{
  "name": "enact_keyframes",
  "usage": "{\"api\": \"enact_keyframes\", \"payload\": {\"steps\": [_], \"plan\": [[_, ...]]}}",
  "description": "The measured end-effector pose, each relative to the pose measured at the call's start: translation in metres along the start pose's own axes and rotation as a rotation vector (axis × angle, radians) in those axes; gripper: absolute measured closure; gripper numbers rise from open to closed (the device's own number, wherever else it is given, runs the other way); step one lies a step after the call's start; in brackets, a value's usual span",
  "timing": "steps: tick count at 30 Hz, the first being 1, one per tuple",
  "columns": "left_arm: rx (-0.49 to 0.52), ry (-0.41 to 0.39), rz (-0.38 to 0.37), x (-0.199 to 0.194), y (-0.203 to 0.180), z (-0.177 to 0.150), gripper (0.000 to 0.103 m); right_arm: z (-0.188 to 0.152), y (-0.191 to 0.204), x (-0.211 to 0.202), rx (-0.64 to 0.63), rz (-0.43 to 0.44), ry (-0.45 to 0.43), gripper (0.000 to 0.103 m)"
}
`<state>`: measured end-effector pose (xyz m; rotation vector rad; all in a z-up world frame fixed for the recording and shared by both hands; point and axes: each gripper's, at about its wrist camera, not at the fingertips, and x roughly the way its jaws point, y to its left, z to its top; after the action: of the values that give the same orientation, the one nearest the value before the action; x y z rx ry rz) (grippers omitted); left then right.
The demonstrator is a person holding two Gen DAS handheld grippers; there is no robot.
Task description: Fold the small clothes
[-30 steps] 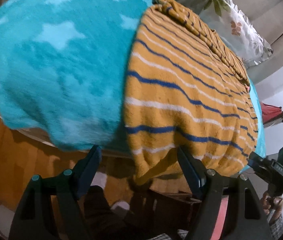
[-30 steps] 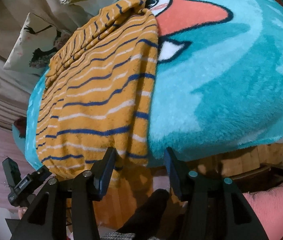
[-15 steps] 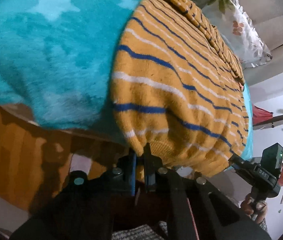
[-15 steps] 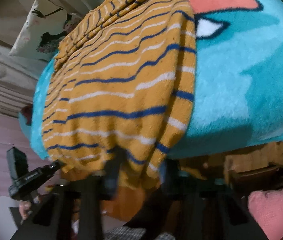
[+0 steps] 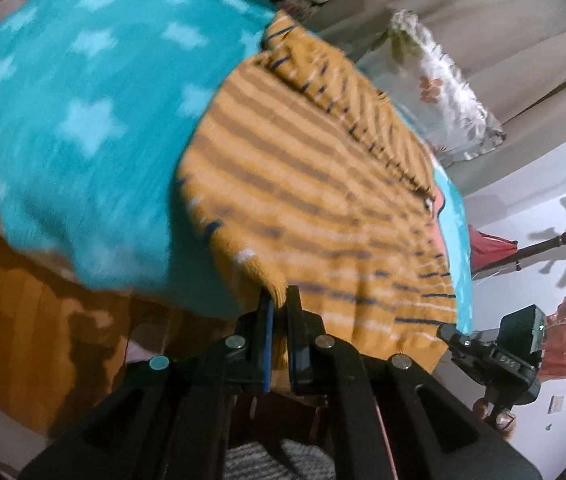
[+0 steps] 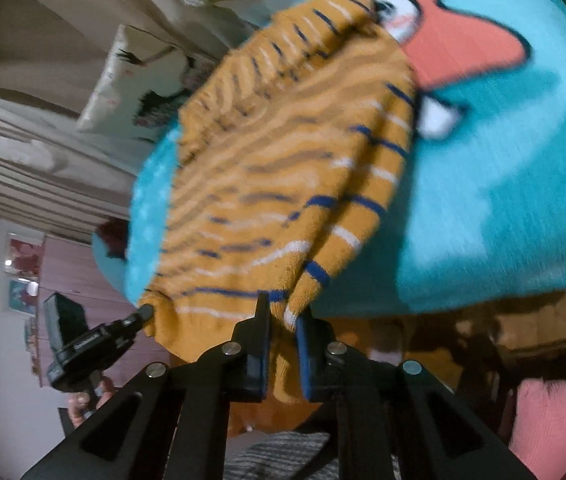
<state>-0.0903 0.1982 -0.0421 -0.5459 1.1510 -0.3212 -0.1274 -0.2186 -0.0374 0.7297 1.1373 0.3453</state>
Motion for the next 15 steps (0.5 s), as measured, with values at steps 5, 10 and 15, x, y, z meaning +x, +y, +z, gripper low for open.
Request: {"api": "enact_keyframes", "payload": {"steps": [5,10,15], "plan": [[0.063,-0.031,0.011,0.018,-0.029,0.056,0.098,0.055,0.028,0.006,-0.037,-0.006,-0.053,0.090],[0.056,-0.006,0.053,0.054,-0.030,0.115,0.097,0.113,0.024,0.038,0.018,-0.137,-0.080,0.080],[0.066,0.010,0.016,0.050,-0.019,0.141,0.080,0.136,0.002,0.031,0.102,-0.143,-0.121,0.055]]}}
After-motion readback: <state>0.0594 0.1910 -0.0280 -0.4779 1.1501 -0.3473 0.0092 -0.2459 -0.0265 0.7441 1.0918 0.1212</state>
